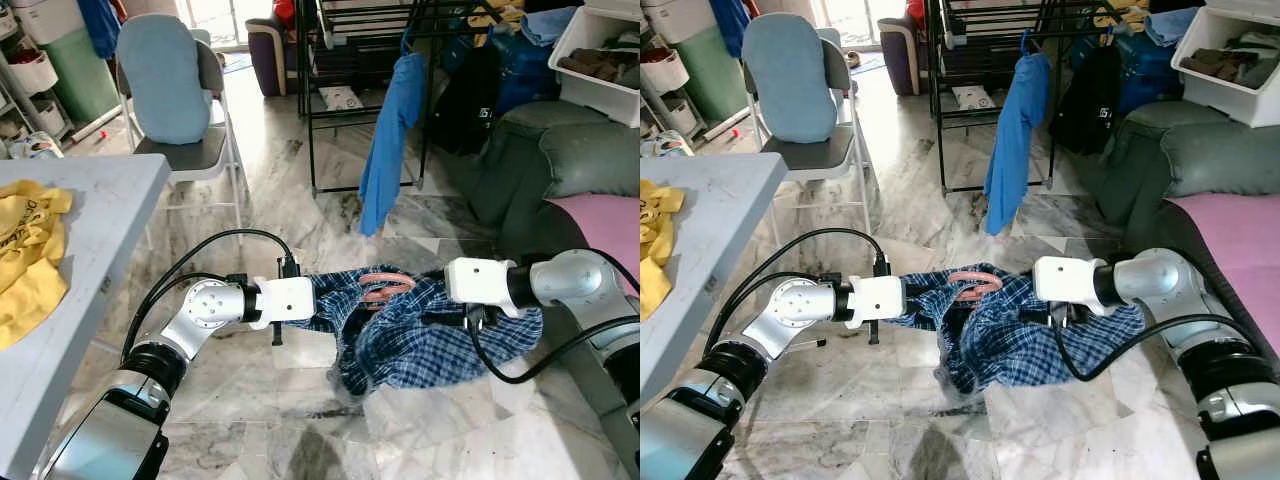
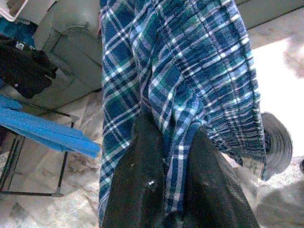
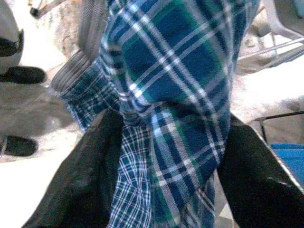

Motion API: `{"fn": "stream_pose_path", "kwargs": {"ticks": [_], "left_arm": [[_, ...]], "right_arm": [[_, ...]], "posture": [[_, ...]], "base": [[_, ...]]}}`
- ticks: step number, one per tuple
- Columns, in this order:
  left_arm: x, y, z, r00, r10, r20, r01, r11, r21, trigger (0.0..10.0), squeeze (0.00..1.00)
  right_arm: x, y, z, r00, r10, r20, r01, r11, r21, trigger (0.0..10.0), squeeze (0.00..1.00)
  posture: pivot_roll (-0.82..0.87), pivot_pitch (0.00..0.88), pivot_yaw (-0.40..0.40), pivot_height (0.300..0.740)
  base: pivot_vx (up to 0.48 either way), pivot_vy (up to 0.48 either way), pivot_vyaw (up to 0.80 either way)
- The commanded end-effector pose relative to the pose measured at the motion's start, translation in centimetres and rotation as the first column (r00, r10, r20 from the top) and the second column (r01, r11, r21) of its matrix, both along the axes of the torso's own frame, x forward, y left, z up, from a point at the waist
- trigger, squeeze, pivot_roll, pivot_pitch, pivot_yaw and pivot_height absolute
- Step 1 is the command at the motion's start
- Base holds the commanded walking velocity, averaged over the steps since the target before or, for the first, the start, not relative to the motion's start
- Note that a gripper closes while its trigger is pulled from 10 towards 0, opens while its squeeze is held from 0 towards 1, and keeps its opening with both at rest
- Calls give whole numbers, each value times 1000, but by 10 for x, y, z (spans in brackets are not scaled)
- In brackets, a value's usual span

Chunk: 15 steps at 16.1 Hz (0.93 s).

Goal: Hang hanger

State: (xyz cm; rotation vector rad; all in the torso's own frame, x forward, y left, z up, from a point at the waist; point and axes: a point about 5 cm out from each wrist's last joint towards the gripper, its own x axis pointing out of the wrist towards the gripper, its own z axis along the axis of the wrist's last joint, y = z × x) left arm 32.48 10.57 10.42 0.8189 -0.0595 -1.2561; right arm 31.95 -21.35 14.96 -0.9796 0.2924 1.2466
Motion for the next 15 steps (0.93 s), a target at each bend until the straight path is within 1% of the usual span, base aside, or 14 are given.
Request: {"fn": "stream_pose_path", "kwargs": {"ticks": [1, 2, 5, 7, 9, 15], "left_arm": [[0, -2, 6, 999, -30, 27, 30, 1000, 1, 0, 0], [0, -2, 7, 999, -30, 30, 30, 1000, -1, 0, 0], [0, -2, 7, 999, -29, 32, 29, 1000, -4, 0, 0], [1, -2, 7, 999, -29, 32, 29, 1000, -5, 0, 0], [1, -3, 8, 999, -25, 35, 26, 1000, -12, 0, 0], [3, -1, 8, 999, -4, 35, 5, 1000, -16, 0, 0]], "right_arm": [[-2, -3, -2, 999, 20, -33, -21, 999, -40, 0, 0], [-7, -7, -8, 998, 20, -64, -24, 998, -63, 0, 0], [-9, -9, -13, 997, 11, -76, -16, 998, -63, 0, 0], [-9, -13, -18, 997, -2, -83, -5, 996, -84, 0, 0], [-9, -15, -21, 997, -19, -71, 13, 996, -90, 0, 0], [-7, -10, -23, 998, -14, -56, 10, 997, -76, 0, 0]], "posture": [[-144, 0, 2, 740], [-143, 0, 1, 740], [-143, 0, 1, 740], [-144, 0, 1, 740], [-144, 0, 1, 740], [-139, 0, 2, 740]], "base": [[0, 0, 0], [0, 0, 0], [0, 0, 0], [0, 0, 0], [0, 0, 0], [0, 0, 0]]}}
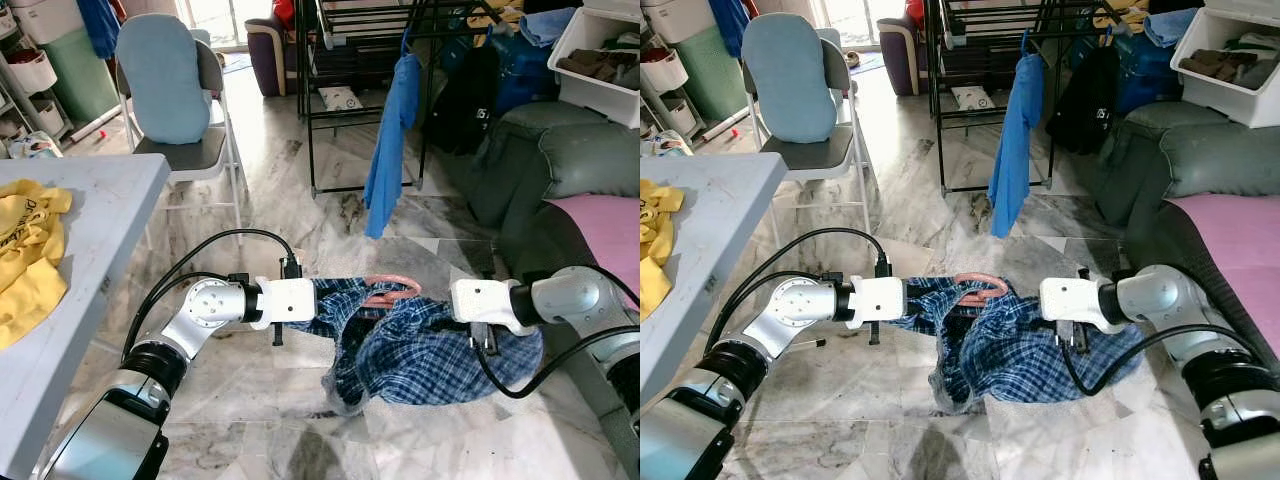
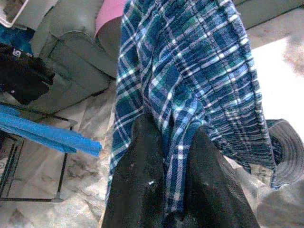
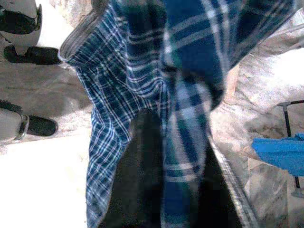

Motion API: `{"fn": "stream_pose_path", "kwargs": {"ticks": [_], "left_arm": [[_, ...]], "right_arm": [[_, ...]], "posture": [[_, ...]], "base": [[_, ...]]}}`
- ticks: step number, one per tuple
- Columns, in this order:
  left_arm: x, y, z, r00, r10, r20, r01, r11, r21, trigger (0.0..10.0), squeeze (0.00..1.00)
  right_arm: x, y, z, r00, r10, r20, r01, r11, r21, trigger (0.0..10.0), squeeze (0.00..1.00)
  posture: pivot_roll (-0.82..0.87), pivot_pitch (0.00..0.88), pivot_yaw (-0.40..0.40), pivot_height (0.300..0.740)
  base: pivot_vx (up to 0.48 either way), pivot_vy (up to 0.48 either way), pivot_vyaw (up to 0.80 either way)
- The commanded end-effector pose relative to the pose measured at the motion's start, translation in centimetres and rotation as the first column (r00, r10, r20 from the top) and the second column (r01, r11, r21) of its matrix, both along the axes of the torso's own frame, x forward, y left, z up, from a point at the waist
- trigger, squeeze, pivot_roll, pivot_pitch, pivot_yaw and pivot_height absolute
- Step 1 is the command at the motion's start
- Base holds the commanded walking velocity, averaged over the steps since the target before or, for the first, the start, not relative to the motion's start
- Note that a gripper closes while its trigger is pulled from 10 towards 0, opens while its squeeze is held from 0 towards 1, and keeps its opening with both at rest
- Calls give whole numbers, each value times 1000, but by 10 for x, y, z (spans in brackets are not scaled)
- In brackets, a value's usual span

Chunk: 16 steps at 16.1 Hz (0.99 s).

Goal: Hang hanger

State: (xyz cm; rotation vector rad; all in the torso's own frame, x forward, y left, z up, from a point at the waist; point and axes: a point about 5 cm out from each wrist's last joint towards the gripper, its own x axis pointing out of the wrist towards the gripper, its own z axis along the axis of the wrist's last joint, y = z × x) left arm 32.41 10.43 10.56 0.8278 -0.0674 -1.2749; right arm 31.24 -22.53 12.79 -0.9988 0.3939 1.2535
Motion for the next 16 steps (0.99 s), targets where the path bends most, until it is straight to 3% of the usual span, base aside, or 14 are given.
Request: {"fn": "stream_pose_path", "kwargs": {"ticks": [1, 9, 11, 12, 16], "left_arm": [[4, 1, 6, 999, 19, 30, -19, 1000, -24, 0, 0], [4, 2, 4, 999, 43, 29, -42, 999, -25, 0, 0], [4, 2, 0, 997, 74, -10, -75, 997, -36, 10000, 0], [6, 2, 0, 995, 96, -18, -97, 994, -59, 10000, 1000], [1, 1, -5, 997, 70, -40, -72, 997, -36, 10000, 1000]], "right_arm": [[0, 2, -1, 1000, 10, 1, -10, 1000, -5, 0, 0], [1, 7, -5, 1000, 11, 13, -12, 1000, 8, 0, 0], [1, 6, -6, 1000, 8, 19, -8, 1000, 2, 0, 0], [2, 6, -6, 1000, 2, 31, -2, 1000, -3, 0, 0], [10, 11, -2, 991, -50, 121, 46, 998, 37, 0, 0]], "posture": [[-139, 0, 2, 740], [-137, 0, -1, 740], [-141, 0, 0, 740], [-144, 0, -1, 740], [-144, 0, -4, 740]], "base": [[0, 0, 0], [0, 0, 0], [0, 0, 0], [0, 0, 0], [0, 0, 0]]}}
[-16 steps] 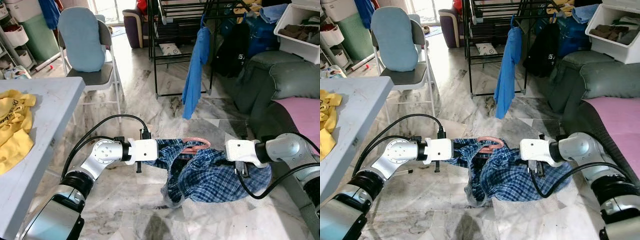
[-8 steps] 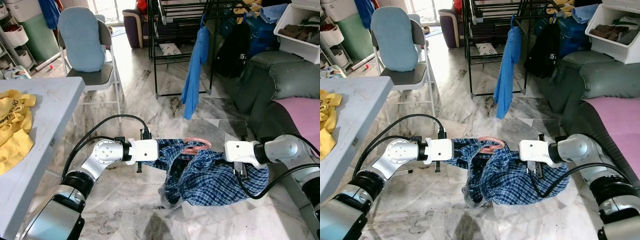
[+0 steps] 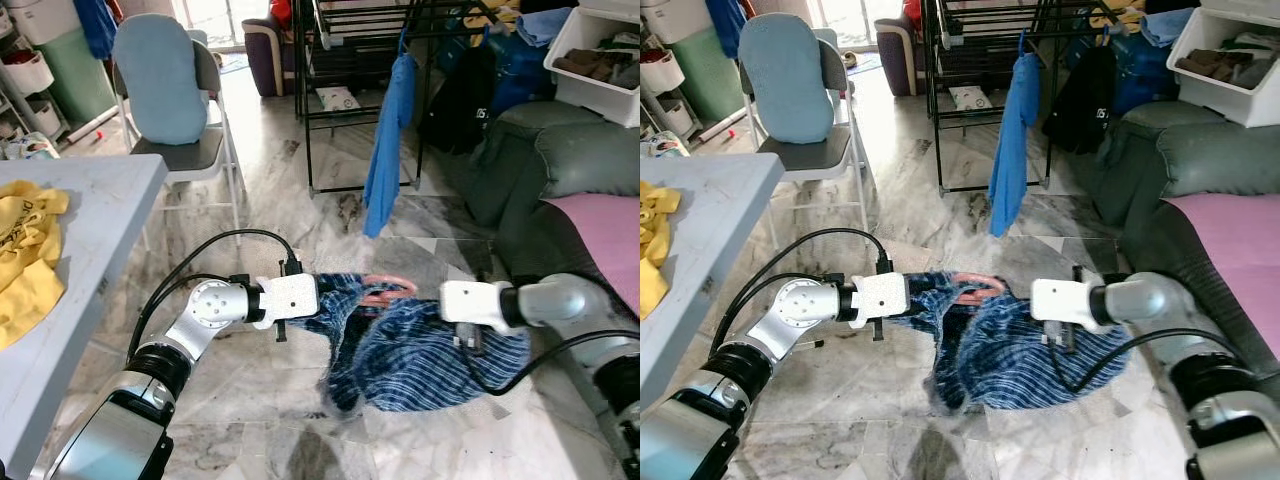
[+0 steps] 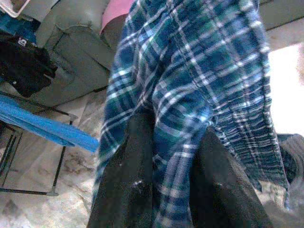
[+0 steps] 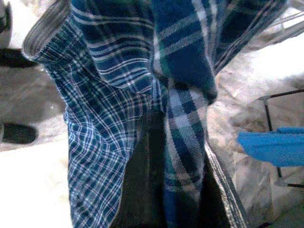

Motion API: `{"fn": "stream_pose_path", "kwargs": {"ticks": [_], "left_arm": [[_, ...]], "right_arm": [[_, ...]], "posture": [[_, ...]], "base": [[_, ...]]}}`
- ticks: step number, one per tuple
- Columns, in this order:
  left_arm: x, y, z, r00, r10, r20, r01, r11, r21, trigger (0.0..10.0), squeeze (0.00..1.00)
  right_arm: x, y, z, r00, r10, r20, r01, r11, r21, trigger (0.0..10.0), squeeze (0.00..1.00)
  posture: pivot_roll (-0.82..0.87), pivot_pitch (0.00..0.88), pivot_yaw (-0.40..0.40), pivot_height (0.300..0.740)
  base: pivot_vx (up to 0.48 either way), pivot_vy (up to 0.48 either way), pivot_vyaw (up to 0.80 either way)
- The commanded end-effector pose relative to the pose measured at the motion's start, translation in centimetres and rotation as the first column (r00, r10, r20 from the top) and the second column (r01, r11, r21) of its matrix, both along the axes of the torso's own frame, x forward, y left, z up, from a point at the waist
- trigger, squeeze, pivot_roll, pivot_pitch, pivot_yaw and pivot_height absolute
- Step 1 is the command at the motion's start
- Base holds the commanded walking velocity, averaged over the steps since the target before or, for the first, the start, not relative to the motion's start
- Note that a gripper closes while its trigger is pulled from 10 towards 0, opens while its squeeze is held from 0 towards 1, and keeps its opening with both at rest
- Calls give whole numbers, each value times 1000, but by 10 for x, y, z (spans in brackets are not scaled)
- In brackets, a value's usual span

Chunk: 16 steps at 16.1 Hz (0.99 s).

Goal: Hang hanger

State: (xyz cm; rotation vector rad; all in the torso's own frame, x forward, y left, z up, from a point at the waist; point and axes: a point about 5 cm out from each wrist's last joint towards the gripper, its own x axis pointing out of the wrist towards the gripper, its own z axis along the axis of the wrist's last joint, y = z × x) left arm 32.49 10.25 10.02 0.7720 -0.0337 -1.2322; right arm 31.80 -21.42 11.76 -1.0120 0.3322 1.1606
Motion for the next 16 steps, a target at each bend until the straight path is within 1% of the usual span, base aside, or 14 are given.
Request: {"fn": "stream_pose_path", "kwargs": {"ticks": [1, 2, 4, 6, 7, 9, 11, 12, 13, 14, 15, 16], "left_arm": [[-1, 2, 0, 1000, 7, 2, -7, 1000, -8, 10000, 1000], [0, 2, 2, 1000, 18, 4, -18, 1000, -23, 10000, 1000], [0, 3, 4, 1000, 21, 6, -21, 998, -56, 10000, 1000], [-1, 4, 5, 1000, 25, 15, -24, 997, -68, 10000, 1000], [-1, 5, 5, 999, 25, 21, -24, 997, -74, 10000, 1000], [-2, 7, 5, 998, 24, 57, -21, 998, -57, 10000, 1000], [0, 9, 6, 993, 73, 89, -66, 995, -81, 10000, 1000], [2, 11, 7, 989, 123, 82, -113, 986, -123, 10000, 1000], [5, 15, 8, 977, 208, 40, -196, 960, -199, 10000, 1000], [7, 22, 4, 944, 328, -26, -322, 906, -275, 10000, 1000], [7, 24, 2, 931, 364, -43, -360, 886, -292, 10000, 1000], [6, 30, -2, 888, 451, -83, -450, 822, -347, 10000, 1000]], "right_arm": [[6, 0, 6, 998, -43, 54, 42, 999, 25, 0, 0], [7, -1, 1, 994, -90, 55, 89, 996, 31, 0, 0], [5, -3, -7, 989, -140, 39, 139, 990, 34, 0, 0], [4, -7, -14, 981, -190, 24, 190, 981, 29, 0, 0], [4, -7, -15, 980, -198, 21, 197, 980, 28, 0, 0], [1, -7, -22, 978, -211, 7, 210, 978, 14, 0, 0], [2, -8, -27, 961, -278, 1, 278, 960, 27, 0, 0], [2, -9, -30, 946, -325, -9, 325, 944, 49, 0, 0], [2, -8, -32, 925, -378, -30, 379, 921, 91, 0, 0], [6, -7, -33, 884, -467, -37, 466, 870, 160, 0, 0], [7, -7, -33, 869, -494, -36, 491, 852, 179, 0, 0], [10, -7, -34, 812, -582, -39, 574, 784, 238, 0, 0]], "posture": [[-144, 0, -4, 740], [-144, 0, -3, 740], [-144, 0, -1, 740], [-143, 0, 0, 740], [-143, 0, 1, 740], [-141, 0, 2, 740], [-142, 0, 2, 740], [-141, 0, 1, 740], [-139, 0, 3, 740], [-138, 0, 8, 740], [-140, 0, 10, 740], [-139, 0, 12, 740]], "base": [[0, 0, 0], [0, 0, 0], [0, 0, 0], [0, 0, 0], [0, 0, 0], [0, 0, 0], [0, 0, 0], [0, 0, 0], [0, 0, 0], [0, 0, 0], [0, 0, 0], [0, 0, 0]]}}
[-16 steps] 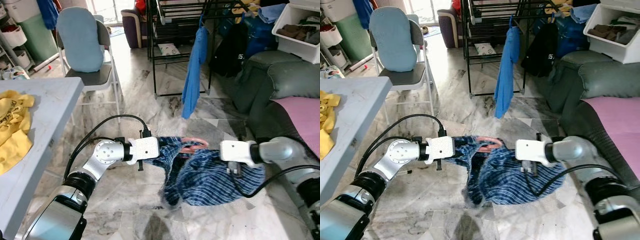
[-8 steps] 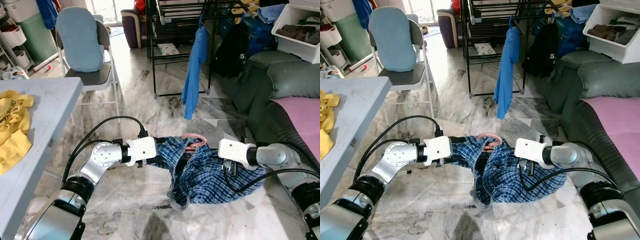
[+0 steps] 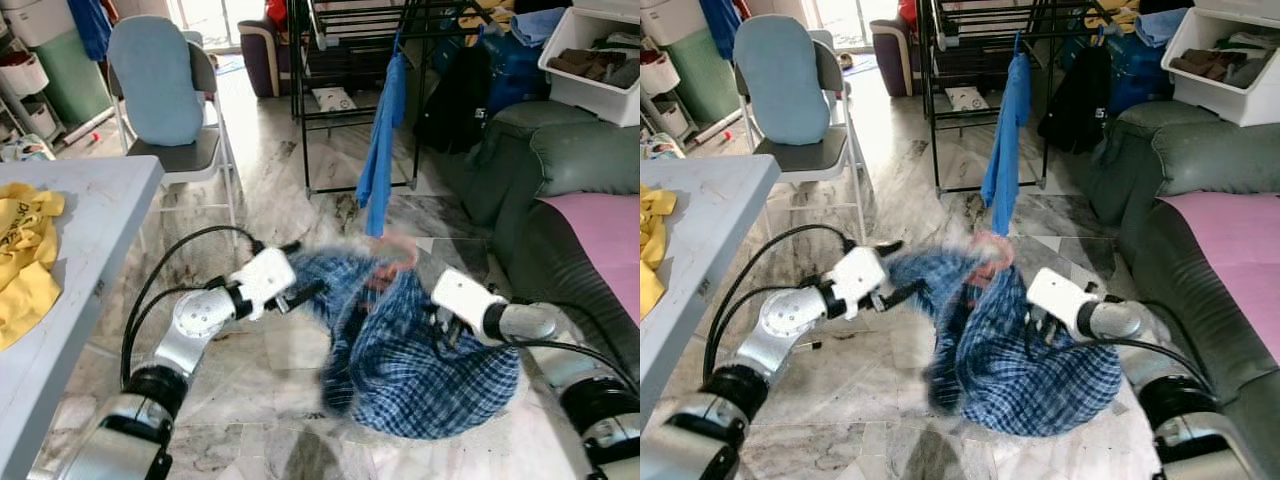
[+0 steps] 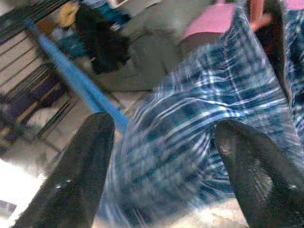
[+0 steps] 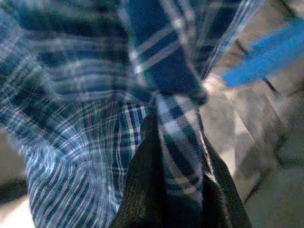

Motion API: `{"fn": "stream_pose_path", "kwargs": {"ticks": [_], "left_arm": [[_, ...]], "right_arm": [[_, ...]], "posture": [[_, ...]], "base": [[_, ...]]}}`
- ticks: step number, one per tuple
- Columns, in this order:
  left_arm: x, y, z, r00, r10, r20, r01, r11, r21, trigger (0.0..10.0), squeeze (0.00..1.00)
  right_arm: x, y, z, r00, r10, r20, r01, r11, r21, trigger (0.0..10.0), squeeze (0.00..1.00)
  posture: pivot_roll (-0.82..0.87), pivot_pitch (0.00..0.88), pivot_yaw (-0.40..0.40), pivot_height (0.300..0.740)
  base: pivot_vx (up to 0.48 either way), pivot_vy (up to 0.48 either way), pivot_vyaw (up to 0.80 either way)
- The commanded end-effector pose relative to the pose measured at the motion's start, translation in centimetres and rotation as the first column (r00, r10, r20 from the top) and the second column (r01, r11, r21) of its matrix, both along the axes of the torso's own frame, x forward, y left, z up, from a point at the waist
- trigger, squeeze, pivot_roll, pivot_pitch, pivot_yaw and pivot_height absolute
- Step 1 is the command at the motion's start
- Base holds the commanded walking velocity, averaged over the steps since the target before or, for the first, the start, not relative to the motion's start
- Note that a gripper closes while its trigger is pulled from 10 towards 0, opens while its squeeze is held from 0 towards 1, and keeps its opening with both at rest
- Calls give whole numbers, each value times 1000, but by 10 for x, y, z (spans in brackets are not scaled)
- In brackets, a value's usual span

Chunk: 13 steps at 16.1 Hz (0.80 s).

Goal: Hang hanger

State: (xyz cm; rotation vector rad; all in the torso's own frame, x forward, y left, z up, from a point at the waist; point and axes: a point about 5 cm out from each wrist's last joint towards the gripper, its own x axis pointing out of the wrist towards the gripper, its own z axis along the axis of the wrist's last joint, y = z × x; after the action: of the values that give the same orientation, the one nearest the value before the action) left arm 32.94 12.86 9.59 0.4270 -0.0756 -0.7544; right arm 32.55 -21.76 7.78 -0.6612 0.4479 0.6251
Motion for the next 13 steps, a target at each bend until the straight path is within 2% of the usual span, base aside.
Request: {"fn": "stream_pose_path", "kwargs": {"ticks": [1, 2, 3, 4, 5, 6, 7, 8, 9, 10, 11, 12, 13], "left_arm": [[-1, 12, -4, 984, 177, -21, -178, 979, -102, 10000, 1000], [-4, 19, -9, 956, 289, -56, -295, 939, -176, 10000, 1000], [-8, 27, -12, 914, 395, -98, -406, 879, -249, 10000, 1000], [-12, 33, -17, 881, 450, -147, -473, 831, -293, 10000, 1000], [-17, 38, -20, 860, 478, -180, -511, 798, -320, 10000, 1000], [-23, 45, -26, 832, 510, -218, -555, 759, -341, 10000, 1000], [-27, 48, -28, 818, 524, -236, -575, 741, -347, 10000, 1000], [-35, 52, -31, 782, 563, -267, -623, 697, -354, 10000, 1000], [-38, 54, -32, 769, 581, -267, -639, 686, -349, 10000, 1000], [-39, 54, -34, 761, 582, -287, -649, 676, -350, 10000, 1000], [-41, 54, -35, 758, 583, -292, -652, 674, -348, 10000, 1000], [-41, 53, -35, 758, 583, -292, -652, 675, -345, 10000, 1000], [-40, 51, -34, 767, 575, -286, -642, 685, -344, 10000, 1000]], "right_arm": [[5, -1, 5, 987, -157, 44, 152, 982, 113, 0, 0], [4, 2, 3, 972, -230, 44, 218, 959, 180, 0, 0], [2, 7, 1, 954, -296, 40, 277, 927, 251, 1098, 0], [1, 10, 0, 940, -340, 32, 314, 897, 310, 431, 0], [-1, 13, -1, 919, -393, 20, 359, 859, 364, 0, 0], [-6, 16, -6, 893, -449, -23, 418, 810, 410, 6235, 0], [-8, 18, -8, 879, -476, -38, 444, 784, 434, 8784, 0], [-14, 23, -14, 820, -561, -116, 539, 686, 489, 10000, 0], [-17, 25, -15, 792, -593, -147, 573, 640, 512, 10000, 0], [-21, 27, -16, 779, -614, -127, 580, 629, 518, 10000, 0], [-25, 30, -17, 787, -611, -80, 560, 654, 509, 10000, 0], [-29, 32, -19, 782, -617, -85, 565, 645, 515, 10000, 0], [-35, 38, -24, 768, -626, -133, 594, 620, 513, 10000, 0]], "posture": [[-135, 0, 13, 740], [-130, 0, 14, 740], [-125, 0, 14, 740], [-124, 0, 16, 740], [-123, 0, 14, 740], [-118, 0, 10, 740], [-117, 0, 9, 740], [-118, 0, 8, 740], [-118, 0, 8, 740], [-118, 0, 12, 740], [-118, 0, 13, 740], [-119, 0, 13, 740], [-121, 0, 14, 740]], "base": [[0, 0, 0], [0, 0, 0], [0, 0, 0], [0, 0, 0], [0, 0, 0], [0, 0, 0], [0, 0, 0], [0, 0, 0], [0, 0, 0], [0, 0, 0], [0, 0, 0], [0, 0, 0], [0, 0, 0]]}}
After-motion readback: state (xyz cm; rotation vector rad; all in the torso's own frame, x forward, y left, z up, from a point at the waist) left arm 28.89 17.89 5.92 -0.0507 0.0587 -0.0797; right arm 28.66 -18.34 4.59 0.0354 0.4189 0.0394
